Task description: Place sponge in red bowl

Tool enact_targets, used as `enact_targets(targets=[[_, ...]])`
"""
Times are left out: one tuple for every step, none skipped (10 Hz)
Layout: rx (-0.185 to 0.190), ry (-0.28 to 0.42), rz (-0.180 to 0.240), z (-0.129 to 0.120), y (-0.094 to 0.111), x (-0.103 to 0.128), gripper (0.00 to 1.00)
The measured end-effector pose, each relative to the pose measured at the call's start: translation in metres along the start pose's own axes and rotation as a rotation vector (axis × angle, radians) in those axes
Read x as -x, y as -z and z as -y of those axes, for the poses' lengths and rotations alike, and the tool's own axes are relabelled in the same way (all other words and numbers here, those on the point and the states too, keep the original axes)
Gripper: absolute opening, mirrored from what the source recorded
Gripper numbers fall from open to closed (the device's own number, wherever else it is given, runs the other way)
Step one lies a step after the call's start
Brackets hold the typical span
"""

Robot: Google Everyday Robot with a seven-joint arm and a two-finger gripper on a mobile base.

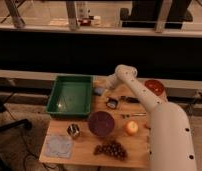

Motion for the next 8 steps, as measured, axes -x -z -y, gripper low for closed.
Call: enact_targets(targets=[[0.014, 0.039, -0.009, -0.001, -0.004, 0.008, 0.80], [0.033, 0.077, -0.021, -0.002, -0.009, 0.017, 0.80], [0.056, 0.109, -0.037, -0.004, -0.013, 0.022, 0.80], [0.074, 0.137, -0.051, -0.005, -0.015, 0.024, 0.80], [0.102, 0.160, -0.062, -0.009, -0.017, 0.024, 0.80], [0.124, 0.182, -0.068, -0.011, -0.020, 0.023, 0.80], [0.150, 0.192, -0.085, -0.012, -0.021, 0.016, 0.80], [0.153, 0.191, -0.094, -0.009, -0.019, 0.011, 0.80]])
